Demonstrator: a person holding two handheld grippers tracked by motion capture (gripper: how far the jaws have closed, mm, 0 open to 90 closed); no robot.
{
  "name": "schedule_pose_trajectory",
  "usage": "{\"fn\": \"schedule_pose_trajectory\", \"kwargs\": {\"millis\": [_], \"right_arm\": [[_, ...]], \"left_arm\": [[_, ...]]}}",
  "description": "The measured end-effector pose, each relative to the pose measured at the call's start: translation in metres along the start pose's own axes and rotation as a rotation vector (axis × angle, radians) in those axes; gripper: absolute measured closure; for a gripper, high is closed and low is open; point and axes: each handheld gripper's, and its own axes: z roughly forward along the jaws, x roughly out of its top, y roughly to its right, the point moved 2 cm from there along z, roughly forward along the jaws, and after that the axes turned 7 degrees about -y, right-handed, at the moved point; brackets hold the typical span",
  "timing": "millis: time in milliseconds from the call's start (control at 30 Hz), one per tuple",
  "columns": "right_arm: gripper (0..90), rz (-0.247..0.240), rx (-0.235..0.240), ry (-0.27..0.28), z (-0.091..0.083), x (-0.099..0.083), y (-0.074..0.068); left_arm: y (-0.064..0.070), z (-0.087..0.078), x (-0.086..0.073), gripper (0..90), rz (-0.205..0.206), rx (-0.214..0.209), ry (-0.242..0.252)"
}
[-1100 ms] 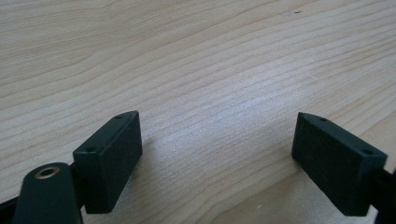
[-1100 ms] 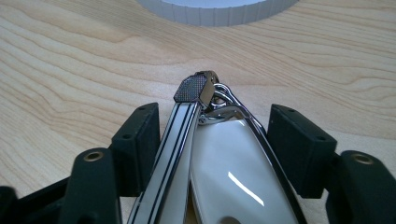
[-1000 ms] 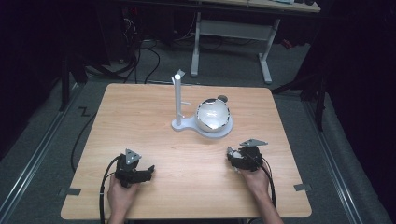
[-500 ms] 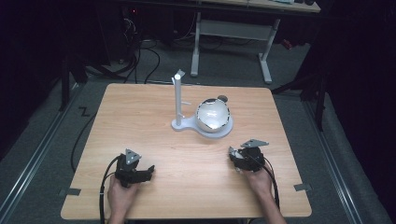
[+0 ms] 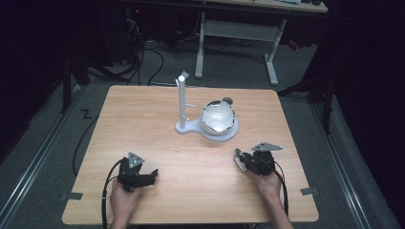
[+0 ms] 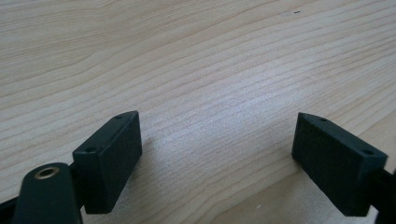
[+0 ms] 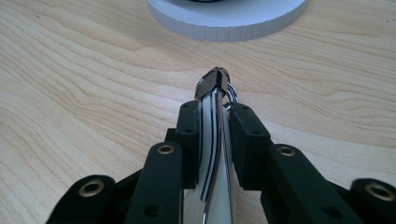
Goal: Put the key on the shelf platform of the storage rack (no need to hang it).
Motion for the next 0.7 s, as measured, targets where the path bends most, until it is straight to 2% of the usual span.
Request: {"fn": "schedule_pose_trajectory", "kwargs": {"millis": [200,500,633,700], "right_arm": [[76.6,-0.001,-0.009,0.02,-0.003,0.0,0.0],[76.7,-0.01,0.0,0.051,-0.019,0.001,0.003],[76.6,-0.036,-0.012,0.057,-0.027,0.005,0.002],[76.6,-0.028,-0.005,0.061,-0.029,0.006,0.002]], "left_arm": [[0.0,0.0,0.0,16.3,-0.008,0.003,-0.001],[0.0,0.0,0.0,16.3,0.003,-0.001,0.0],[0.0,0.0,0.0,16.3,0.004,-0.001,0.0],[0.0,0.0,0.0,16.3,0.004,-0.001,0.0]]}}
